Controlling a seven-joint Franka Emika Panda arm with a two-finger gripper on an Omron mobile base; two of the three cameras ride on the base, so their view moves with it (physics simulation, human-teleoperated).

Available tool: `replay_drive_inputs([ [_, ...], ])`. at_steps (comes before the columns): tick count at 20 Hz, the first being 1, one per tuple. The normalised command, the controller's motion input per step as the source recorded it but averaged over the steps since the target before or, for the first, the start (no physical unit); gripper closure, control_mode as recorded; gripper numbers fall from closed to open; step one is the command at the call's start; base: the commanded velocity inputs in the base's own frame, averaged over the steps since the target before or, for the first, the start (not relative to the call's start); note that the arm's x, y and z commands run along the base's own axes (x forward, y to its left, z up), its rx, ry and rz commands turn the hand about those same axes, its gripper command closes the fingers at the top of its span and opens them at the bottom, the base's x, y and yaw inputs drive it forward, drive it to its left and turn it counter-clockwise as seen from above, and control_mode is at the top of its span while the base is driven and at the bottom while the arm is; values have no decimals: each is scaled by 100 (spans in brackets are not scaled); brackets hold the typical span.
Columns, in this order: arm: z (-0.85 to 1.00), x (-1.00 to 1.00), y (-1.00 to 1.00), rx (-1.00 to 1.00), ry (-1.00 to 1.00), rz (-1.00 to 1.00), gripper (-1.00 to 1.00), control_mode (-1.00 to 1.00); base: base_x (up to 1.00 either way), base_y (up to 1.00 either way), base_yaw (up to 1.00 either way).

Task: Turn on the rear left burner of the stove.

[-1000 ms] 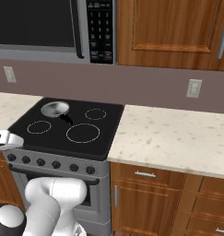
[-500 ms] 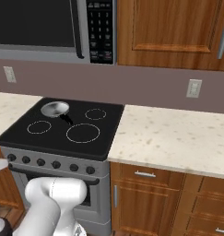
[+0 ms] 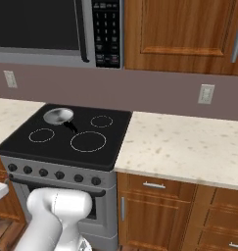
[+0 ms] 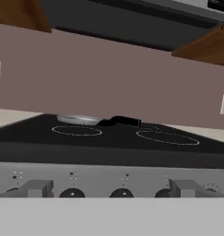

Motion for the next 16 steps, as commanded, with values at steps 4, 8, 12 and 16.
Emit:
replay_drive_inputs([
  [4, -5, 22, 3, 0, 0, 0, -100, -100, 0, 0, 0],
  [8, -11, 42, 3, 0, 0, 0, -100, -100, 0, 0, 0],
  [12, -21, 51, 0, 0, 0, 0, -100, -100, 0, 0, 0],
  [16, -36, 50, 0, 0, 0, 0, -100, -100, 0, 0, 0],
])
